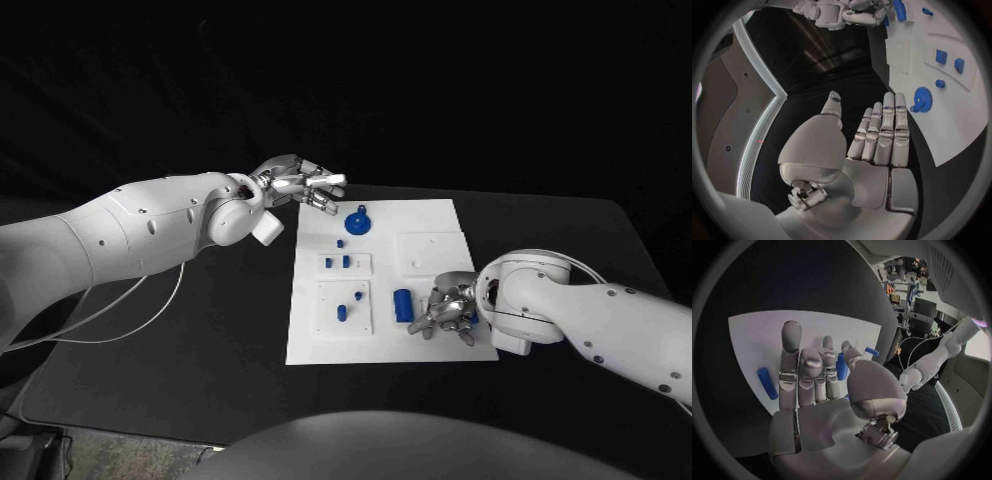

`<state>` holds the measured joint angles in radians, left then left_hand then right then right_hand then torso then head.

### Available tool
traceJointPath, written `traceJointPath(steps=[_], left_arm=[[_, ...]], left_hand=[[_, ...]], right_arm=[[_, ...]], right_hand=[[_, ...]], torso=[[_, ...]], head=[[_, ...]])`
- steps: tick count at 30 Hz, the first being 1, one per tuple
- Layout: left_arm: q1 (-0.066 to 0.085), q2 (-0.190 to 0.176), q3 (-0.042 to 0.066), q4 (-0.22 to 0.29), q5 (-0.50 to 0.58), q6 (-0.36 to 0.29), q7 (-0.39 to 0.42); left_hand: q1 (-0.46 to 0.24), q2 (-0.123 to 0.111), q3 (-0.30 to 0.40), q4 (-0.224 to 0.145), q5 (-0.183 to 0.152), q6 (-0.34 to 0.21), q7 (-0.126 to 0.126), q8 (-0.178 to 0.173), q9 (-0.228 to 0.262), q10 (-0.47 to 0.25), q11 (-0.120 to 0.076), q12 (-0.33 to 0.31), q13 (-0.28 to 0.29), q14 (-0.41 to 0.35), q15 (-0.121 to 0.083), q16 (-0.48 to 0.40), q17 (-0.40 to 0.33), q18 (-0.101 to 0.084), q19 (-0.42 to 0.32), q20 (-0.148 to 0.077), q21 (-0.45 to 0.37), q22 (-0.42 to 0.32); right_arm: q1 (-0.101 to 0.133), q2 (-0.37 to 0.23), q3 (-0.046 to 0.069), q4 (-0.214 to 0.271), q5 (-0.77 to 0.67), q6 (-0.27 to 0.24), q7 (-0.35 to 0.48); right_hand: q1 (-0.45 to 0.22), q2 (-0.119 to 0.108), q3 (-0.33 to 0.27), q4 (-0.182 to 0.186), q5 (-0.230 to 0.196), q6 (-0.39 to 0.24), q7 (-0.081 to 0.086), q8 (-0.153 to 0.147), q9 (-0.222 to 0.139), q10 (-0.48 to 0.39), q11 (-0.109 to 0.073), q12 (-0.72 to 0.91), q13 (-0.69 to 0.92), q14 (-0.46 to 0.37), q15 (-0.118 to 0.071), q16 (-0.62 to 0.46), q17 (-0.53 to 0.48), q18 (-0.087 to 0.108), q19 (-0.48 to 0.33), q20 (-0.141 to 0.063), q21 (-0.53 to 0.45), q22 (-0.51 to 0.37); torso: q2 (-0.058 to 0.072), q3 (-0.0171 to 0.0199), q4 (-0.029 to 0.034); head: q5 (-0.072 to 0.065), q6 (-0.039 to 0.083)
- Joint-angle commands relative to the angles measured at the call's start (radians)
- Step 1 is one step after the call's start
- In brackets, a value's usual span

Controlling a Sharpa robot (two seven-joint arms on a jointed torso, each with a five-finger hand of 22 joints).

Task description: Assemble the parts on the task board

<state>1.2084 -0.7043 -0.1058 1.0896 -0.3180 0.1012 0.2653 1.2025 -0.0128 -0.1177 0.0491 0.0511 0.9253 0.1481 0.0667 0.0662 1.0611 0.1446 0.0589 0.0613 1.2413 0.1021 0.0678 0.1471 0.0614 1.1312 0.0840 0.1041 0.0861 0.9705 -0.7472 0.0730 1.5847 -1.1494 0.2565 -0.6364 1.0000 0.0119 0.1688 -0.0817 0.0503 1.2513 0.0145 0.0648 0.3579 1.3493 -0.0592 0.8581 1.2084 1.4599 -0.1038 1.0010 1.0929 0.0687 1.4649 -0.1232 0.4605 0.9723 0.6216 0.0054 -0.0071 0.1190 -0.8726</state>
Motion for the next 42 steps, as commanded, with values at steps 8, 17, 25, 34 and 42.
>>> traceJointPath(steps=[8, 17, 25, 34, 42], left_arm=[[0.0, 0.0, 0.0, -0.006, -0.006, 0.006, 0.001], [0.0, 0.009, 0.0, 0.0, -0.013, -0.035, 0.019], [0.0, -0.005, 0.0, 0.016, -0.002, -0.045, 0.054], [0.0, -0.012, 0.0, 0.029, 0.001, -0.05, 0.06], [0.0, -0.02, 0.0, 0.032, 0.002, -0.055, 0.06]], left_hand=[[0.006, 0.008, 0.0, -0.009, 0.003, 0.008, 0.002, -0.001, 0.001, -0.001, -0.001, 0.003, 0.001, -0.006, 0.001, -0.004, 0.001, 0.01, -0.004, 0.005, 0.005, -0.001], [0.01, -0.001, 0.004, -0.009, 0.004, 0.017, 0.001, -0.001, 0.001, -0.011, 0.002, 0.003, 0.001, -0.015, 0.004, -0.005, -0.001, 0.008, -0.009, 0.007, 0.002, -0.002], [0.012, 0.01, 0.003, -0.019, 0.005, 0.019, 0.005, -0.001, 0.001, -0.001, -0.001, 0.003, 0.001, -0.012, 0.002, -0.004, 0.0, 0.009, -0.008, 0.007, 0.002, -0.002], [0.013, 0.021, -0.006, -0.031, 0.006, 0.019, 0.007, -0.001, 0.001, 0.005, -0.002, 0.003, 0.001, -0.01, 0.001, -0.004, 0.002, 0.008, -0.007, 0.006, 0.003, -0.001], [0.014, 0.023, -0.007, -0.033, 0.006, 0.019, 0.01, -0.001, 0.001, 0.008, -0.002, 0.003, 0.001, -0.009, 0.001, -0.004, 0.003, 0.008, -0.007, 0.006, 0.003, -0.001]], right_arm=[[0.003, -0.098, 0.001, 0.066, 0.13, -0.001, 0.125], [0.029, -0.202, 0.042, 0.055, 0.15, 0.004, 0.211], [0.039, -0.226, 0.057, -0.007, 0.025, -0.067, 0.183], [0.041, -0.226, 0.06, -0.022, -0.088, -0.08, 0.113], [0.036, -0.197, 0.06, -0.047, -0.125, -0.063, 0.058]], right_hand=[[0.04, -0.035, 0.001, 0.01, 0.001, -0.029, 0.008, 0.0, 0.057, 0.001, 0.006, 0.002, 0.0, 0.0, -0.001, -0.003, -0.003, -0.012, 0.04, -0.007, -0.002, -0.003], [0.103, -0.016, -0.006, -0.023, 0.017, -0.05, 0.011, -0.001, 0.066, -0.017, 0.009, -0.02, -0.017, -0.006, 0.001, -0.027, -0.024, -0.008, 0.034, -0.002, -0.031, -0.018], [0.092, -0.029, 0.006, -0.017, 0.002, -0.06, 0.015, -0.001, 0.066, -0.017, 0.011, -0.018, -0.03, -0.003, 0.003, -0.035, -0.032, -0.006, 0.04, 0.0, -0.047, -0.029], [0.108, -0.113, 0.115, 0.081, -0.002, -0.053, 0.015, -0.001, 0.058, -0.012, 0.011, -0.022, -0.033, -0.001, 0.002, -0.035, -0.026, -0.014, 0.04, -0.003, -0.041, -0.029], [0.104, -0.121, 0.113, 0.091, -0.002, -0.051, 0.014, 0.0, 0.059, -0.013, 0.01, -0.026, -0.034, -0.002, 0.002, -0.037, -0.025, -0.013, 0.04, -0.003, -0.039, -0.03]], torso=[[-0.001, -0.001, -0.0011], [-0.001, 0.0007, -0.0015], [0.001, 0.0015, -0.0006], [0.0, 0.0002, 0.0004], [0.001, 0.0008, -0.0003]], head=[[-0.001, 0.0], [-0.002, 0.0], [-0.008, 0.0], [-0.016, 0.0], [-0.015, 0.0]])
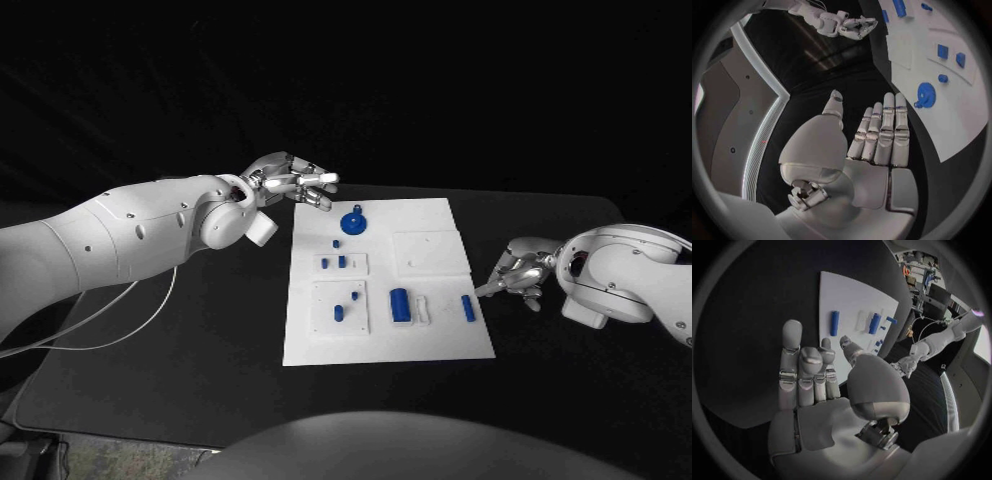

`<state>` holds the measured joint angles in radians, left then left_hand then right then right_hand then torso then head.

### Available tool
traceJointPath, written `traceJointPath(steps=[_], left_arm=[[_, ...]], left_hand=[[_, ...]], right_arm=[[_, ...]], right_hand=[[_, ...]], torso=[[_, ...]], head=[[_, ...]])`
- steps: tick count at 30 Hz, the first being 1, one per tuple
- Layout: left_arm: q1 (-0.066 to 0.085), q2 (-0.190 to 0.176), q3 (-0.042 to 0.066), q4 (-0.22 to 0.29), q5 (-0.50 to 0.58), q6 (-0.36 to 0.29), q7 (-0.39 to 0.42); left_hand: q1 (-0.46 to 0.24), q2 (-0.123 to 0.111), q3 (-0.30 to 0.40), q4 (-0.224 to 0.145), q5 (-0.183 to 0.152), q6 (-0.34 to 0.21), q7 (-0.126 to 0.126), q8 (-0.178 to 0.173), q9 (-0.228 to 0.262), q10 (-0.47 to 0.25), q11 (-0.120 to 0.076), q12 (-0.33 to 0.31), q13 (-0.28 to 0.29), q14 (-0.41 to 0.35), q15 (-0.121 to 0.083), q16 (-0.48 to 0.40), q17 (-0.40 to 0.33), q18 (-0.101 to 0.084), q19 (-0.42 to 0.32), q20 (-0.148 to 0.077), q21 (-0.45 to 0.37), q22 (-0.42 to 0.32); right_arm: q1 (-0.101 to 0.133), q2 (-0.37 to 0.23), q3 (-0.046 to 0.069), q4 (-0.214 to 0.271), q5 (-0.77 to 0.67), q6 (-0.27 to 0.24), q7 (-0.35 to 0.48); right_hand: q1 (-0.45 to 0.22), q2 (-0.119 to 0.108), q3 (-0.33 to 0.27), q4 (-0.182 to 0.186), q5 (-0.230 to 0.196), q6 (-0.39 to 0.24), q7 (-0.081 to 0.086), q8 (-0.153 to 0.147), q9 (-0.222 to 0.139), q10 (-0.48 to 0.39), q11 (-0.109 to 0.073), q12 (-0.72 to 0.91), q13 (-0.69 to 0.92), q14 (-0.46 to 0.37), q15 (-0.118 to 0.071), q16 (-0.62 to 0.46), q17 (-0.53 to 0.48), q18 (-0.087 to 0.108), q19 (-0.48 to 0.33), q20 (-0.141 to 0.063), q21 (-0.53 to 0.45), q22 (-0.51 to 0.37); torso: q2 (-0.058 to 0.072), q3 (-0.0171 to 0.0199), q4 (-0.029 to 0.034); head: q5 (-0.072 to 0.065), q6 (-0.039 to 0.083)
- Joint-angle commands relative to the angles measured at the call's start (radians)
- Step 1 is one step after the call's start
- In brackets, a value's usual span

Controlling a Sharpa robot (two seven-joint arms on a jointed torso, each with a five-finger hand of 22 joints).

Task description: Assemble the parts on the task board

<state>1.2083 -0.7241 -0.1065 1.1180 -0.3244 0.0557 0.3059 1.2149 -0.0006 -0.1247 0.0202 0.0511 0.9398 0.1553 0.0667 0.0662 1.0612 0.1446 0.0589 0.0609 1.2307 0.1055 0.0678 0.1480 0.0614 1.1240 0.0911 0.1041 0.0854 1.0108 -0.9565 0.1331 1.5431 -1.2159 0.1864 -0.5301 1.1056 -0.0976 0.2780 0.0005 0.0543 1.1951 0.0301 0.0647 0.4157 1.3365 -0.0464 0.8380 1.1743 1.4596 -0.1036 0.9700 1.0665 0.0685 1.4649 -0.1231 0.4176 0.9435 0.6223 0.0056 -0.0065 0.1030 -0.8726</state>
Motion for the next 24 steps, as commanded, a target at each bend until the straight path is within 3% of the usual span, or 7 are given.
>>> traceJointPath(steps=[1, 10, 18, 24], left_arm=[[0.0, 0.0, 0.001, 0.004, 0.008, -0.009, 0.019], [0.0, -0.002, 0.001, 0.004, 0.008, -0.007, 0.021], [0.0, -0.001, 0.001, 0.005, 0.008, -0.007, 0.026], [0.0, -0.002, 0.001, 0.004, 0.01, -0.004, 0.021]], left_hand=[[0.001, 0.011, 0.0, -0.004, 0.006, 0.005, 0.003, -0.001, 0.001, 0.008, -0.002, 0.003, 0.001, 0.002, -0.002, -0.004, 0.002, 0.008, 0.0, -0.002, 0.003, 0.0], [0.005, 0.019, -0.005, -0.009, 0.006, 0.009, 0.005, -0.001, 0.001, 0.01, -0.003, 0.003, 0.001, 0.003, -0.003, -0.004, 0.002, 0.008, 0.001, -0.002, 0.004, 0.0], [0.006, 0.024, -0.009, -0.012, 0.007, 0.02, 0.005, 0.0, 0.001, 0.014, -0.004, 0.003, 0.001, 0.004, -0.003, -0.004, 0.002, 0.008, 0.002, -0.003, 0.004, 0.0], [0.006, 0.026, -0.011, -0.012, 0.007, 0.024, 0.005, 0.0, 0.001, 0.014, -0.004, 0.003, 0.001, 0.003, -0.003, -0.004, 0.002, 0.008, 0.001, -0.003, 0.004, 0.0]], right_arm=[[-0.008, 0.02, 0.0, -0.008, -0.064, 0.007, -0.051], [-0.027, 0.071, -0.003, -0.029, -0.102, 0.048, -0.081], [-0.036, 0.094, -0.012, -0.04, -0.125, 0.093, -0.103], [-0.04, 0.109, -0.021, -0.043, -0.171, 0.109, -0.129]], right_hand=[[0.0, -0.015, 0.006, 0.016, -0.006, 0.004, -0.001, 0.0, 0.002, -0.001, -0.003, -0.008, -0.001, -0.001, 0.002, -0.007, 0.002, -0.013, 0.04, -0.003, 0.002, -0.003], [-0.005, -0.034, 0.011, 0.042, -0.006, -0.025, 0.013, -0.001, -0.035, -0.012, 0.006, -0.031, -0.016, -0.001, 0.01, -0.021, -0.006, -0.009, 0.039, 0.004, -0.019, -0.015], [-0.003, -0.03, -0.001, 0.038, -0.006, -0.019, 0.012, 0.0, -0.041, -0.013, 0.006, -0.03, -0.016, 0.0, 0.011, -0.02, -0.005, -0.011, 0.039, 0.005, -0.016, -0.014], [0.0, -0.027, -0.029, 0.034, -0.006, -0.008, 0.008, 0.0, -0.025, -0.013, 0.004, -0.032, -0.018, 0.0, 0.01, -0.02, -0.003, -0.013, 0.038, 0.004, -0.014, -0.012]], torso=[[0.0, 0.0007, -0.0007], [0.0, 0.0002, 0.0003], [-0.001, -0.0001, -0.0006], [0.0, 0.0003, -0.0005]], head=[[0.001, 0.0], [-0.002, 0.0], [0.001, 0.0], [0.001, 0.0]])
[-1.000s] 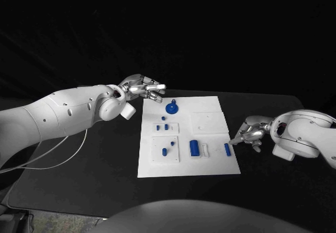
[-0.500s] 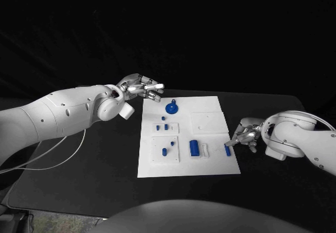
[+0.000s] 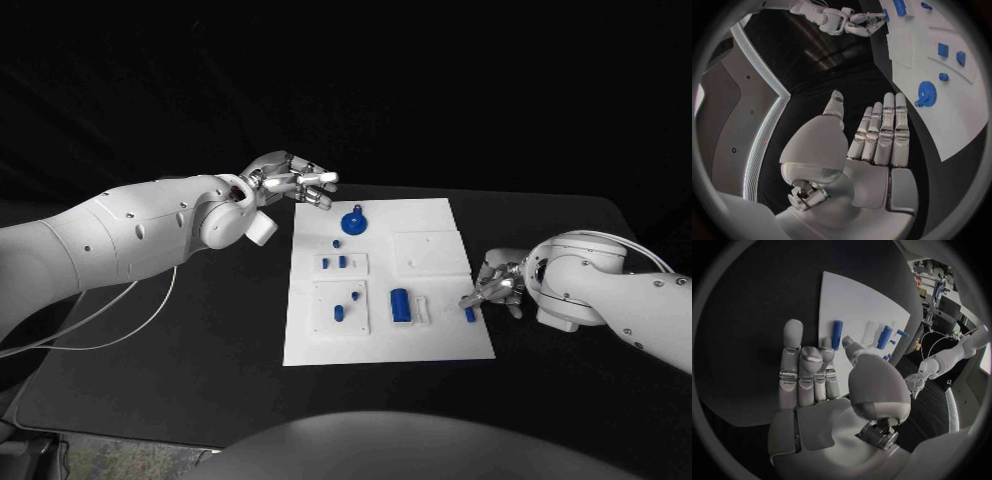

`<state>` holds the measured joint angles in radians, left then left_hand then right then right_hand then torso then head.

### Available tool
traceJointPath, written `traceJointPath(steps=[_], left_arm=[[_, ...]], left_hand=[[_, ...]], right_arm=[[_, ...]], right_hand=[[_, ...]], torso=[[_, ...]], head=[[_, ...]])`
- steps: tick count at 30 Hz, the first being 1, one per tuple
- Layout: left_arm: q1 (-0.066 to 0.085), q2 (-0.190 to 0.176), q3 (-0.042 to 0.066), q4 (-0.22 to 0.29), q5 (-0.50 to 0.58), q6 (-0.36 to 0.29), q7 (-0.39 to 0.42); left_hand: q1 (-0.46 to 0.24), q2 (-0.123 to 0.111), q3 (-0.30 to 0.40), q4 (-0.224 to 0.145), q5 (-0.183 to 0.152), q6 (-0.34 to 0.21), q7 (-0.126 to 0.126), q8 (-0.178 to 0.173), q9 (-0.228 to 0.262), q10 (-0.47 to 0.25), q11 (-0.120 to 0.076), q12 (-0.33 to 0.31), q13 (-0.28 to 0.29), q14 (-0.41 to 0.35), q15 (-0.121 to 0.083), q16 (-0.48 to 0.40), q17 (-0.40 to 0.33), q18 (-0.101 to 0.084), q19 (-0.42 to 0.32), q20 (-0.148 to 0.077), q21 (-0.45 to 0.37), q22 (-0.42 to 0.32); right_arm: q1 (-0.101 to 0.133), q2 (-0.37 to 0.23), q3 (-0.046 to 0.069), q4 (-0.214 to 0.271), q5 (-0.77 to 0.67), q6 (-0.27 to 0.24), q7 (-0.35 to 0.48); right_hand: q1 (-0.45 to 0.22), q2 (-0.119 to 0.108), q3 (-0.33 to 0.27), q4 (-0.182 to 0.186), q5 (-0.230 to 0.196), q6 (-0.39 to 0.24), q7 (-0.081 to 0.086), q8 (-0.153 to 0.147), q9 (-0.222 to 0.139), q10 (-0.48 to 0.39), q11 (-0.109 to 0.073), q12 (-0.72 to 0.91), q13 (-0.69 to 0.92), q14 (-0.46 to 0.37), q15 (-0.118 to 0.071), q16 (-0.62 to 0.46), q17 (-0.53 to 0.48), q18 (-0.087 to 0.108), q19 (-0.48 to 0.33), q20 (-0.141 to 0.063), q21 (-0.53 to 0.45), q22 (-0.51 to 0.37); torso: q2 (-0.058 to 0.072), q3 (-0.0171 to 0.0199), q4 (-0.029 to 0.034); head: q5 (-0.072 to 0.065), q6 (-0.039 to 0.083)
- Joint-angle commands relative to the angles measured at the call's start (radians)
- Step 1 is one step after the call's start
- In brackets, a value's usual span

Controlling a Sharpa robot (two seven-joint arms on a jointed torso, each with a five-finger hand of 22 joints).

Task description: Assemble the parts on the task board

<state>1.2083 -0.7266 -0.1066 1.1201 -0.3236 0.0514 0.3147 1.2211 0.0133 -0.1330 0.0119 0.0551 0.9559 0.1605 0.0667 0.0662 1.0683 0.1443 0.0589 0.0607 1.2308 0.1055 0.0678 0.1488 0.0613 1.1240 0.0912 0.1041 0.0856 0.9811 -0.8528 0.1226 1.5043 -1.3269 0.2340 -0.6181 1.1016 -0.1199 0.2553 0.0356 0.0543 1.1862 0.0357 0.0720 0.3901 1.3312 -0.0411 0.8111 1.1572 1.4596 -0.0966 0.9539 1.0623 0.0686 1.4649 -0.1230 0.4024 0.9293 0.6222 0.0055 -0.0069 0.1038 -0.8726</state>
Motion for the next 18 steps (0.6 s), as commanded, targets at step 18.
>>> traceJointPath(steps=[18], left_arm=[[0.0, -0.003, 0.001, 0.001, 0.015, 0.018, -0.015]], left_hand=[[-0.004, 0.008, -0.005, 0.001, 0.001, 0.005, 0.001, -0.001, 0.001, 0.006, -0.003, 0.003, 0.002, 0.002, -0.003, -0.004, 0.001, 0.008, 0.001, -0.002, 0.004, -0.001]], right_arm=[[-0.027, 0.05, -0.044, -0.014, -0.123, 0.087, -0.075]], right_hand=[[0.055, -0.032, 0.038, -0.074, 0.032, -0.019, 0.005, -0.008, 0.061, -0.021, 0.001, -0.014, -0.006, -0.002, 0.004, -0.004, 0.004, -0.013, 0.037, 0.005, 0.002, 0.006]], torso=[[0.0, -0.0008, 0.0006]], head=[[-0.001, 0.0]])
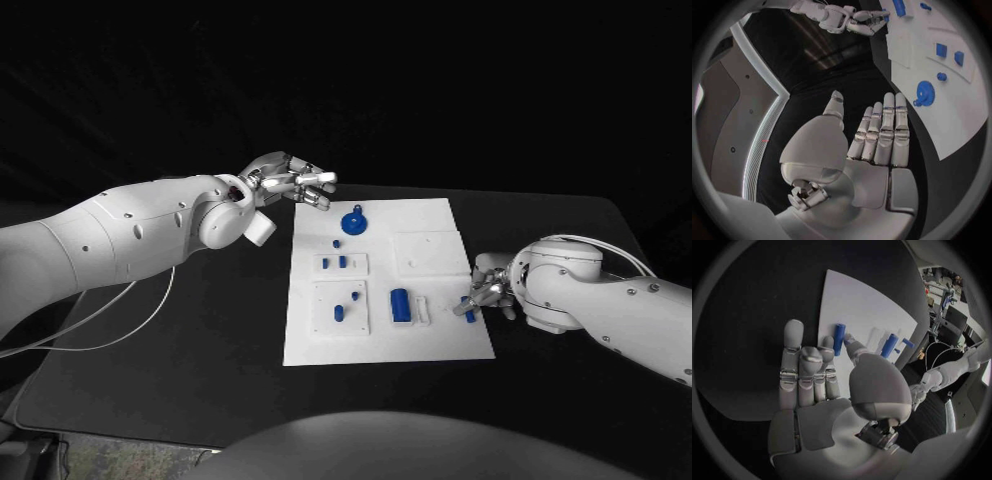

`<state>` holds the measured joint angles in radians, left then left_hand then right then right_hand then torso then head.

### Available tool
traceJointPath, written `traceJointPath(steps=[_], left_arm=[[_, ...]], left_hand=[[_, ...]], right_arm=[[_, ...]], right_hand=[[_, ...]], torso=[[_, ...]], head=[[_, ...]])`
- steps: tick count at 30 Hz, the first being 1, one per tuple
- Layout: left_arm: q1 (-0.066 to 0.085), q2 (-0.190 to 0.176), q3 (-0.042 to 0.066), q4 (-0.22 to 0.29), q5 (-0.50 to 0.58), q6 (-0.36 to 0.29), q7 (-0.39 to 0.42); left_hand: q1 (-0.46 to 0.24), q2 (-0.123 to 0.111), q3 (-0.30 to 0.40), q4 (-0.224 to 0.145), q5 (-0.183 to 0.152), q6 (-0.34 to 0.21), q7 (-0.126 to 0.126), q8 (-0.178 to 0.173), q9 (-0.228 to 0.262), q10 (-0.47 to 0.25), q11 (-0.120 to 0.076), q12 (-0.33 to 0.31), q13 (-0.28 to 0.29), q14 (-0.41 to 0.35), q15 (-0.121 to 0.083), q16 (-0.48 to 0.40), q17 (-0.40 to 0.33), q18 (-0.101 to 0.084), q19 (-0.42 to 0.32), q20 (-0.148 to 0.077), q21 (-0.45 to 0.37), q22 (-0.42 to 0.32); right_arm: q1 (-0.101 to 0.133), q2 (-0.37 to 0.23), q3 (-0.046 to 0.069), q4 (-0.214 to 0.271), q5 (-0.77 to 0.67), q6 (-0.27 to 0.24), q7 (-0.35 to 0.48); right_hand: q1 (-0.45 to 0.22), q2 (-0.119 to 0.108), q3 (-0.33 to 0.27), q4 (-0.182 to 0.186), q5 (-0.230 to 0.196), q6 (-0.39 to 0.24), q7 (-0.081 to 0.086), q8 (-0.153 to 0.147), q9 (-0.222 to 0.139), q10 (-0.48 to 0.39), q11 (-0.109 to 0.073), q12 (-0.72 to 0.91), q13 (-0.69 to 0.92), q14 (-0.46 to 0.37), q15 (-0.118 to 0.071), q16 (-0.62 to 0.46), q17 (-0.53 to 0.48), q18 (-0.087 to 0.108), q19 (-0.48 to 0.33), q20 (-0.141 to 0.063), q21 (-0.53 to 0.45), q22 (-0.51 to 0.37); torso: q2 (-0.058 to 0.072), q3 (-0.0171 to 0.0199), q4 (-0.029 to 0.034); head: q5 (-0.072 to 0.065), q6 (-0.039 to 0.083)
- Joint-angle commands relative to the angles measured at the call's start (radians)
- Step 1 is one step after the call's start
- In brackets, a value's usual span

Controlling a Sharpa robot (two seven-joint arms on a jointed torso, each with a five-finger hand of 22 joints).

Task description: Assemble the parts on the task board

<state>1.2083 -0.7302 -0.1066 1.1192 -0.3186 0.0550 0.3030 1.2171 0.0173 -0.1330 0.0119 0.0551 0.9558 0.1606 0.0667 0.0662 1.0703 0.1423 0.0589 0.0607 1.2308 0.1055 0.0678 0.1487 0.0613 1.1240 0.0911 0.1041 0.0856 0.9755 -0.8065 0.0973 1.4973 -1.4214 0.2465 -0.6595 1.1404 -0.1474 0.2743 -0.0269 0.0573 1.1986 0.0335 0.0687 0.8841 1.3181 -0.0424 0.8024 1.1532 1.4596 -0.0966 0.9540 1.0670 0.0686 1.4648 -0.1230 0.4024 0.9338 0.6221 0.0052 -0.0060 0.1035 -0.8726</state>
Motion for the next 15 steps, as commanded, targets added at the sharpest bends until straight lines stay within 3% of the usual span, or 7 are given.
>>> traceJointPath(steps=[1, 5, 7, 9, 11, 14, 15], left_arm=[[0.0, 0.0, 0.001, 0.002, 0.009, 0.014, -0.004], [0.0, 0.0, 0.001, 0.002, 0.008, 0.015, -0.007], [0.0, -0.001, 0.0, 0.002, 0.007, 0.016, -0.009], [0.0, -0.001, 0.0, 0.002, 0.007, 0.016, -0.01], [0.0, -0.001, 0.0, 0.002, 0.006, 0.016, -0.01], [0.0, -0.001, 0.0, 0.002, 0.005, 0.016, -0.011], [0.0, -0.001, 0.0, 0.002, 0.005, 0.015, -0.011]], left_hand=[[0.001, 0.002, -0.004, 0.004, 0.001, 0.003, 0.002, -0.002, 0.001, 0.003, 0.0, 0.003, 0.002, 0.001, -0.003, -0.004, 0.001, 0.008, 0.0, -0.002, 0.004, -0.001], [0.001, -0.001, -0.002, 0.007, 0.001, -0.002, 0.003, -0.001, 0.001, 0.002, 0.0, 0.003, 0.002, 0.001, -0.003, -0.004, 0.001, 0.008, 0.0, -0.002, 0.004, -0.001], [0.001, -0.001, -0.002, 0.007, 0.001, -0.002, 0.003, -0.001, 0.001, 0.002, 0.0, 0.003, 0.002, 0.001, -0.003, -0.004, 0.001, 0.008, 0.0, -0.002, 0.004, -0.001], [0.001, -0.001, -0.002, 0.007, 0.001, -0.002, 0.003, -0.001, 0.001, 0.002, 0.0, 0.003, 0.002, 0.001, -0.003, -0.004, 0.001, 0.008, 0.0, -0.002, 0.004, -0.001], [0.001, -0.001, -0.001, 0.008, 0.001, -0.003, 0.003, -0.001, 0.001, 0.002, 0.0, 0.003, 0.002, 0.001, -0.002, -0.004, 0.001, 0.008, 0.0, -0.002, 0.004, -0.001], [0.002, -0.003, 0.0, 0.01, 0.001, -0.004, 0.004, -0.001, 0.001, 0.001, 0.0, 0.003, 0.002, 0.001, -0.002, -0.004, 0.001, 0.008, 0.0, -0.002, 0.004, -0.001], [0.002, -0.003, 0.0, 0.01, 0.001, -0.004, 0.004, -0.001, 0.001, 0.001, 0.0, 0.003, 0.002, 0.001, -0.002, -0.004, 0.001, 0.008, 0.0, -0.002, 0.004, -0.001]], right_arm=[[-0.022, 0.004, -0.019, -0.007, -0.029, 0.075, -0.035], [-0.024, 0.005, -0.023, -0.006, -0.03, 0.07, -0.035], [-0.026, 0.005, -0.024, -0.005, -0.03, 0.06, -0.033], [-0.027, 0.005, -0.025, -0.004, -0.03, 0.051, -0.03], [-0.028, 0.005, -0.026, -0.003, -0.03, 0.044, -0.028], [-0.029, 0.005, -0.026, -0.002, -0.029, 0.039, -0.025], [-0.029, 0.004, -0.026, -0.002, -0.028, 0.039, -0.025]], right_hand=[[0.016, -0.007, 0.027, -0.022, 0.058, -0.038, 0.009, -0.005, -0.431, -0.01, 0.003, -0.007, -0.003, -0.001, 0.005, -0.002, 0.0, -0.011, 0.036, 0.006, 0.001, 0.001], [0.009, -0.008, 0.038, -0.068, 0.112, -0.062, 0.017, -0.005, -0.415, -0.022, 0.007, -0.013, -0.011, -0.005, 0.008, -0.001, -0.001, -0.005, 0.036, 0.01, -0.001, 0.003], [0.011, -0.004, 0.044, -0.091, 0.16, -0.073, 0.02, -0.005, -0.407, -0.028, 0.008, -0.015, -0.015, -0.006, 0.008, 0.001, 0.0, -0.002, 0.036, 0.011, 0.0, 0.006], [0.012, -0.001, 0.056, -0.106, 0.237, -0.08, 0.023, -0.005, -0.406, -0.032, 0.008, -0.016, -0.017, -0.005, 0.007, 0.003, 0.002, -0.001, 0.036, 0.01, 0.001, 0.008], [0.006, 0.001, 0.066, -0.117, 0.281, -0.085, 0.025, -0.005, -0.406, -0.035, 0.008, -0.017, -0.018, -0.006, 0.007, 0.005, 0.003, 0.0, 0.037, 0.01, 0.002, 0.01], [0.0, 0.009, 0.108, -0.15, 0.398, -0.089, 0.028, -0.006, -0.408, -0.042, 0.007, -0.02, -0.023, -0.007, 0.006, 0.008, 0.007, 0.002, 0.036, 0.009, 0.007, 0.017], [-0.002, 0.009, 0.116, -0.155, 0.411, -0.09, 0.029, -0.006, -0.409, -0.043, 0.008, -0.021, -0.024, -0.007, 0.007, 0.009, 0.008, 0.002, 0.036, 0.009, 0.008, 0.019]], torso=[[0.0, -0.0003, -0.0006], [0.0, 0.0001, -0.0006], [0.0, 0.0002, -0.001], [0.0, 0.0005, -0.0016], [0.0, 0.0007, -0.0017], [0.0, 0.0008, -0.0011], [0.0, 0.0008, -0.0012]], head=[[-0.001, 0.0], [0.0, 0.0], [-0.001, 0.0], [-0.001, 0.0], [-0.001, 0.0], [-0.002, 0.0], [-0.002, 0.0]])
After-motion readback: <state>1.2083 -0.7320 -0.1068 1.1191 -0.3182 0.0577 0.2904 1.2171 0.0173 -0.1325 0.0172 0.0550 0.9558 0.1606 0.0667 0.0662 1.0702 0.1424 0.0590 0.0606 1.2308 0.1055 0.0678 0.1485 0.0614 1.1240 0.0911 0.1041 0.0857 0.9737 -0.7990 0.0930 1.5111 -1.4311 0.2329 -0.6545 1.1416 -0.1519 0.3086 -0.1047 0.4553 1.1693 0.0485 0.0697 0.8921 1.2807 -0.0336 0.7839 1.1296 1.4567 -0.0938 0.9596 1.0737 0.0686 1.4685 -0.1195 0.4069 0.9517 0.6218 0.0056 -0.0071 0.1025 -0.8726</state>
